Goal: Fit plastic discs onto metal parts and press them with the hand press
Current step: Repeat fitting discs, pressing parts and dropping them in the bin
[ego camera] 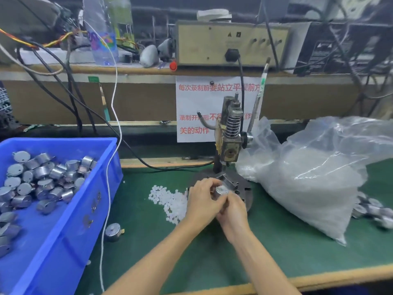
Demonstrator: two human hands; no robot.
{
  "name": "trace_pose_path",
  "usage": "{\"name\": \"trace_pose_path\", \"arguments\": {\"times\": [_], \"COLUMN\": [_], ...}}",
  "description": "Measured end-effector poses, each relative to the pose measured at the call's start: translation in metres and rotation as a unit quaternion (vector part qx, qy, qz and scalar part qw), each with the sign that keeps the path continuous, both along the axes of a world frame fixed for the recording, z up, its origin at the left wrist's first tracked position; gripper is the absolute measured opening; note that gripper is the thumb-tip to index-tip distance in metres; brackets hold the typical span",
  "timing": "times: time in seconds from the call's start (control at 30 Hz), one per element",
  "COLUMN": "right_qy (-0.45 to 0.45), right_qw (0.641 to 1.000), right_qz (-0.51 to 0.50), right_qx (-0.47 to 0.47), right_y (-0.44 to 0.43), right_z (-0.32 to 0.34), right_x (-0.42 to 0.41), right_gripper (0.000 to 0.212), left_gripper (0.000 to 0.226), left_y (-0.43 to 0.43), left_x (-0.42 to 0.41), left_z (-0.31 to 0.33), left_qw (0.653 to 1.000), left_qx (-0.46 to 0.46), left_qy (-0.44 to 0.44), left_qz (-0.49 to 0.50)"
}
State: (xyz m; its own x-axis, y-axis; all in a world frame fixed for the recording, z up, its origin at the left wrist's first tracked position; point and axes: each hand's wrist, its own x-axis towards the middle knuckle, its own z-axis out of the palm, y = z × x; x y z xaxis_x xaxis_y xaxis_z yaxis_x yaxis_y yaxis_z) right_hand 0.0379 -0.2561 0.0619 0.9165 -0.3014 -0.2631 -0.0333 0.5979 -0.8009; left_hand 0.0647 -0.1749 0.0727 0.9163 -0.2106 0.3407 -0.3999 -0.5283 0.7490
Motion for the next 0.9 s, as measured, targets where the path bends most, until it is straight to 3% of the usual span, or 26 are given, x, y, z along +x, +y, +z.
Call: {"name": "trace_pose_path", "arguments": {"times": [0.2, 0.37, 0.47, 0.6, 0.67, 0.77, 0.83, 0.9], "right_qy": [0.009, 0.005, -0.014, -0.106, -0.154, -0.168, -0.17, -0.219], "right_qw": [0.986, 0.972, 0.954, 0.89, 0.866, 0.883, 0.883, 0.862], "right_qz": [0.026, 0.032, -0.007, -0.113, -0.16, -0.081, -0.051, -0.11], "right_qx": [-0.166, -0.231, -0.301, -0.429, -0.449, -0.431, -0.435, -0.443], "right_y": [-0.034, -0.049, -0.056, -0.085, -0.104, -0.119, -0.116, -0.106], "right_z": [0.005, -0.006, 0.001, 0.069, 0.123, 0.193, 0.207, 0.193], "right_x": [0.007, 0.004, 0.008, 0.042, 0.07, 0.104, 0.107, 0.091], "right_gripper": [0.035, 0.036, 0.029, 0.025, 0.025, 0.046, 0.037, 0.004], "left_gripper": [0.034, 0.028, 0.026, 0.029, 0.026, 0.024, 0.024, 0.024], "left_y": [-0.024, -0.027, -0.03, -0.03, -0.03, -0.03, -0.029, -0.029], "left_x": [0.037, 0.05, 0.054, 0.053, 0.053, 0.052, 0.051, 0.051], "left_z": [-0.011, -0.023, -0.028, -0.035, -0.037, -0.037, -0.037, -0.037], "left_qw": [0.999, 0.997, 0.998, 0.997, 0.997, 0.997, 0.997, 0.997], "left_qx": [0.015, 0.032, 0.037, 0.016, 0.013, 0.018, 0.017, 0.015], "left_qy": [0.03, -0.048, -0.049, -0.048, -0.052, -0.055, -0.057, -0.058], "left_qz": [0.04, 0.042, 0.034, 0.05, 0.056, 0.057, 0.056, 0.056]}}
